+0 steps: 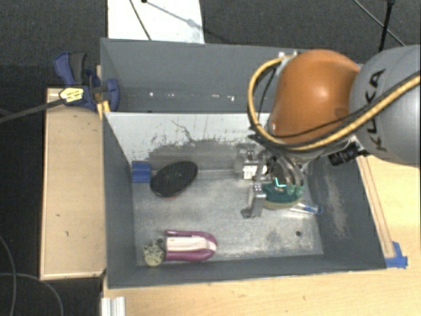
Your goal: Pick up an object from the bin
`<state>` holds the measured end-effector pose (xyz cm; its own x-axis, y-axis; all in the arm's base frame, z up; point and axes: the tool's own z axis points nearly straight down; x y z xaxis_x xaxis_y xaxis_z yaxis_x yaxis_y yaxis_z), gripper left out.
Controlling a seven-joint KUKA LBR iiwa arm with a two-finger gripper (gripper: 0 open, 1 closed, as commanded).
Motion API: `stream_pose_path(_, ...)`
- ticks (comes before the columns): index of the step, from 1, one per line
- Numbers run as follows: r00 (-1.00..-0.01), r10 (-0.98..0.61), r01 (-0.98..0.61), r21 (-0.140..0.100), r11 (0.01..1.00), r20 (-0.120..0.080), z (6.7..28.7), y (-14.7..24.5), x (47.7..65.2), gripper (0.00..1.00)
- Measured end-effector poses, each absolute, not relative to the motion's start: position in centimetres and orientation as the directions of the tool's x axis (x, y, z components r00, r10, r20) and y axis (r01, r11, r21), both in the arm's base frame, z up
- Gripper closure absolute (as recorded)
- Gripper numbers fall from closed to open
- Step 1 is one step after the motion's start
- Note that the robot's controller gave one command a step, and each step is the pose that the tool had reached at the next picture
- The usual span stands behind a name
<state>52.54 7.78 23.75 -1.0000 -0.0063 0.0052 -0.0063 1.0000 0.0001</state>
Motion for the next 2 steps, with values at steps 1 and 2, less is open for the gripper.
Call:
stream_pose_path(1,-0.975,0.224,0.224,0.003,0.975,-0.005,24.0,12.0,56.5,0.0)
stream_pose_path(2,-0.948,0.32,0.32,0.002,0.948,0.004,18.8,20.9,55.1,0.0)
